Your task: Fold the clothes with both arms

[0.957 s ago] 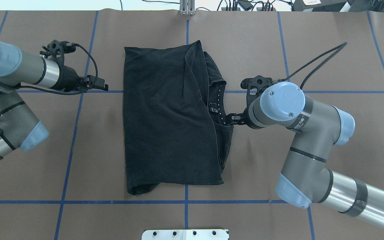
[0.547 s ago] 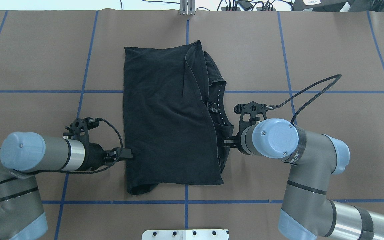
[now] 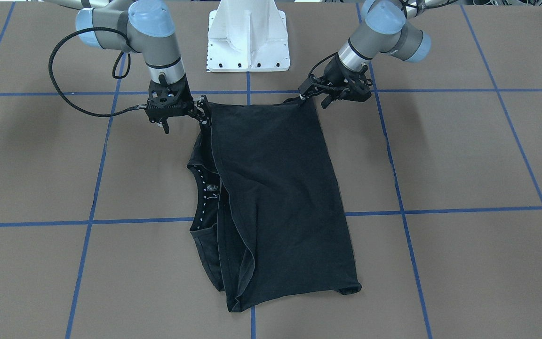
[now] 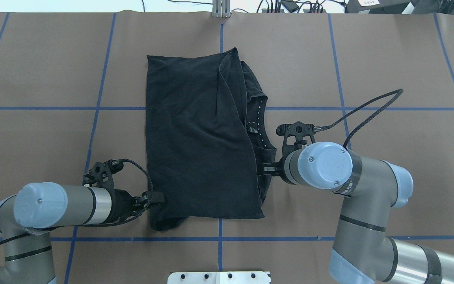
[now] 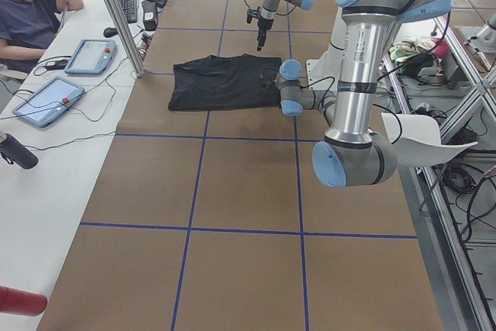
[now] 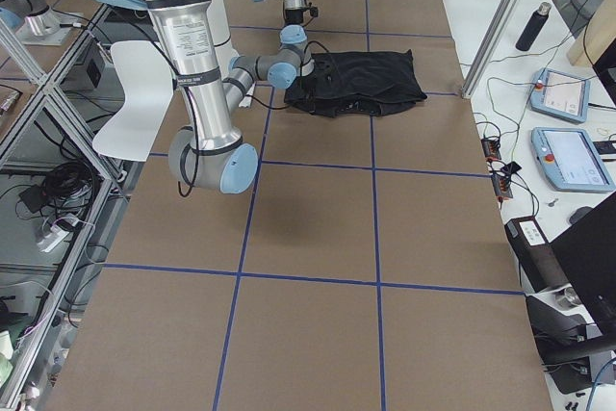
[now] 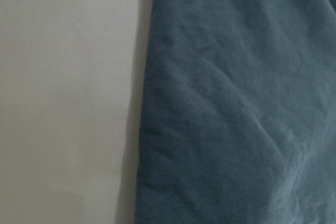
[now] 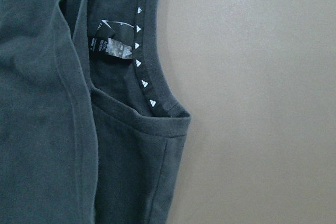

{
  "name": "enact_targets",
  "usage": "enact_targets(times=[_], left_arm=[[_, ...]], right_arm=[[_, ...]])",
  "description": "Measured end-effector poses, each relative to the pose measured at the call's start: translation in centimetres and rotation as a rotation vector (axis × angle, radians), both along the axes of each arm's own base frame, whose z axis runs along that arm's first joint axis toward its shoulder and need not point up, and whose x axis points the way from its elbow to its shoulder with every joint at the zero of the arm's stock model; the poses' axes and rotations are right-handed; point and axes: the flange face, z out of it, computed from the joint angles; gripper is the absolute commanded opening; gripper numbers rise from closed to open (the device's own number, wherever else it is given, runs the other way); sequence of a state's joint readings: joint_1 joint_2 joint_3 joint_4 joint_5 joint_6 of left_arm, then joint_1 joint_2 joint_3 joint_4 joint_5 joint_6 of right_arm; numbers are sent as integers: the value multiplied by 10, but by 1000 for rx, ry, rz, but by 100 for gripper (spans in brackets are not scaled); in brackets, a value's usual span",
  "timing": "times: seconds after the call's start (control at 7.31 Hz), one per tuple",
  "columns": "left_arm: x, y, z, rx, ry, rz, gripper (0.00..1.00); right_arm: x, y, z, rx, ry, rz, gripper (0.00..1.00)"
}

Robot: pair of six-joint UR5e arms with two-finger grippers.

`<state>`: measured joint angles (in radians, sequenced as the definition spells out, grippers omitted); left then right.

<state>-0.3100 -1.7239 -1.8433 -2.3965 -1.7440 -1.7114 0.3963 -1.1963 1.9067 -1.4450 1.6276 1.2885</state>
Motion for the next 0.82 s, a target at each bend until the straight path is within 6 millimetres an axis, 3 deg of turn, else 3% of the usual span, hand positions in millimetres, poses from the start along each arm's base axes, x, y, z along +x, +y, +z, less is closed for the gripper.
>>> enact_targets(times=[0.41,0.55,0.82], left_arm=[[13,20,-2,-41,7,28,18],[15,22,-3,-43,9,32,8],[14,23,-5,-44,12,35,23]], right_arm=[[-1,1,0,0,0,-2,100],[-1,1,0,0,0,-2,99],[-1,1,-1,0,-1,-3,100]])
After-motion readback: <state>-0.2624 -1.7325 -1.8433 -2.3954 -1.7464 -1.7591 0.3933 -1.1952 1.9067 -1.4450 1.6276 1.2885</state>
